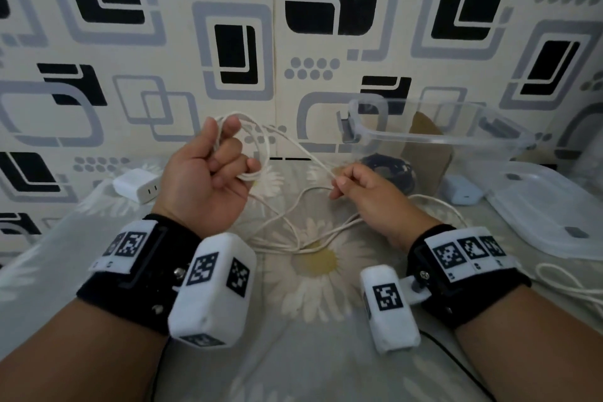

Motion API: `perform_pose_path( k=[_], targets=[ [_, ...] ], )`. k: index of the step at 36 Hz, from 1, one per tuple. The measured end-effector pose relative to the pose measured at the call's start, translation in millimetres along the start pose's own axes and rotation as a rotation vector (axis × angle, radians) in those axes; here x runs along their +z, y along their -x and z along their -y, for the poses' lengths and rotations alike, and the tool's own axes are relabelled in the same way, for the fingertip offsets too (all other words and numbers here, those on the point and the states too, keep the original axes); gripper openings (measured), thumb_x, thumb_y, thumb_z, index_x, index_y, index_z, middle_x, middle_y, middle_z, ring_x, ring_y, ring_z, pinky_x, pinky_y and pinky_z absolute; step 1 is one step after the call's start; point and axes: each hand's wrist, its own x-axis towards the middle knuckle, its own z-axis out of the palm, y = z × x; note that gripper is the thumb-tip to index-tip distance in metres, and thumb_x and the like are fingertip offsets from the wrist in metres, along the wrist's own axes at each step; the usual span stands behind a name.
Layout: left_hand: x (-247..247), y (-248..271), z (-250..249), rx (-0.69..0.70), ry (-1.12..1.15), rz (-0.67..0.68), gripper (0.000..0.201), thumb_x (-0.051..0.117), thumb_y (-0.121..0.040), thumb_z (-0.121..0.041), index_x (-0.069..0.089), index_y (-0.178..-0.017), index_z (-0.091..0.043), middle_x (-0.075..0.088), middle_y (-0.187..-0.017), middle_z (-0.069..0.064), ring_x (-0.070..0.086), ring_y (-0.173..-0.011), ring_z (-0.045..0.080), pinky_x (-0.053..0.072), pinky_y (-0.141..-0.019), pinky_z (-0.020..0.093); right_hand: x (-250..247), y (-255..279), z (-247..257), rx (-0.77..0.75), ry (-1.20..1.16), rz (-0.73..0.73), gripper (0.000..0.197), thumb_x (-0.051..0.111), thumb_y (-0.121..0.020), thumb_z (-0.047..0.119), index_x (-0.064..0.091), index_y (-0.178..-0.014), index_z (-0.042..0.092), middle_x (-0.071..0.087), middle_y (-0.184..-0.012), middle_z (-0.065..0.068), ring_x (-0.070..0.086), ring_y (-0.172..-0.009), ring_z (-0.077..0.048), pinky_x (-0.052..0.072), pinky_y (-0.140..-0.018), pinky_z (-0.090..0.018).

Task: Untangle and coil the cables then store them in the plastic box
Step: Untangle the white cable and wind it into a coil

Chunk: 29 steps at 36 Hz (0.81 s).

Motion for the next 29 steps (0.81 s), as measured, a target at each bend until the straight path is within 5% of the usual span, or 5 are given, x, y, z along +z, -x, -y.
perform_pose_path(
  k=[5,9,16,24,29],
  targets=[
    [-7,-1,-9,0.064,0.083,-0.079,0.035,0.034,-0.101,-0.036,0.059,-0.086,-0.017,0.026,-0.043,-0.008,0.025,-0.034,0.009,0.047,-0.061,0.017,0,-2,-2,0.010,0.051,0.002,0.014,0.046,-0.099,0.017,0.060,-0.096,0.019,0.066,-0.091,0.012,0.055,-0.089,-0.009,0.038,-0.075,-0.015],
    [-9,-2,-10,0.096,0.097,-0.130,0.036,0.034,-0.103,-0.035,0.060,-0.086,-0.017,0.026,-0.043,-0.008,0.023,-0.035,0.009,0.046,-0.062,0.017,-1,-2,-2,-0.042,0.039,-0.035,0.016,0.053,-0.095,0.013,0.054,-0.091,0.028,0.069,-0.085,-0.002,0.061,-0.087,-0.019,0.045,-0.081,-0.030],
    [-14,-4,-12,0.110,0.113,-0.161,0.037,0.034,-0.103,-0.034,0.062,-0.087,-0.016,0.026,-0.044,-0.008,0.023,-0.036,0.009,0.046,-0.062,0.018,-3,3,7,-0.188,-0.069,-0.145,0.014,0.049,-0.098,0.014,0.046,-0.095,0.027,0.049,-0.065,-0.013,0.042,-0.056,-0.022,0.042,-0.056,-0.033],
    [-16,-4,-12,0.110,0.128,-0.183,0.037,0.035,-0.103,-0.035,0.062,-0.087,-0.016,0.026,-0.045,-0.008,0.023,-0.036,0.009,0.047,-0.059,0.018,-2,4,3,-0.174,0.002,-0.067,0.011,0.063,-0.090,0.013,0.065,-0.086,0.023,0.062,-0.085,-0.017,0.055,-0.074,-0.016,0.047,-0.076,-0.027],
    [-15,-3,-10,0.106,0.115,-0.189,0.037,0.034,-0.103,-0.036,0.062,-0.089,-0.015,0.025,-0.045,-0.008,0.022,-0.037,0.009,0.047,-0.059,0.018,-2,6,4,-0.182,0.030,0.037,0.011,0.068,-0.085,0.008,0.071,-0.083,0.018,0.066,-0.085,-0.008,0.059,-0.079,-0.016,0.047,-0.075,-0.023]
  ],
)
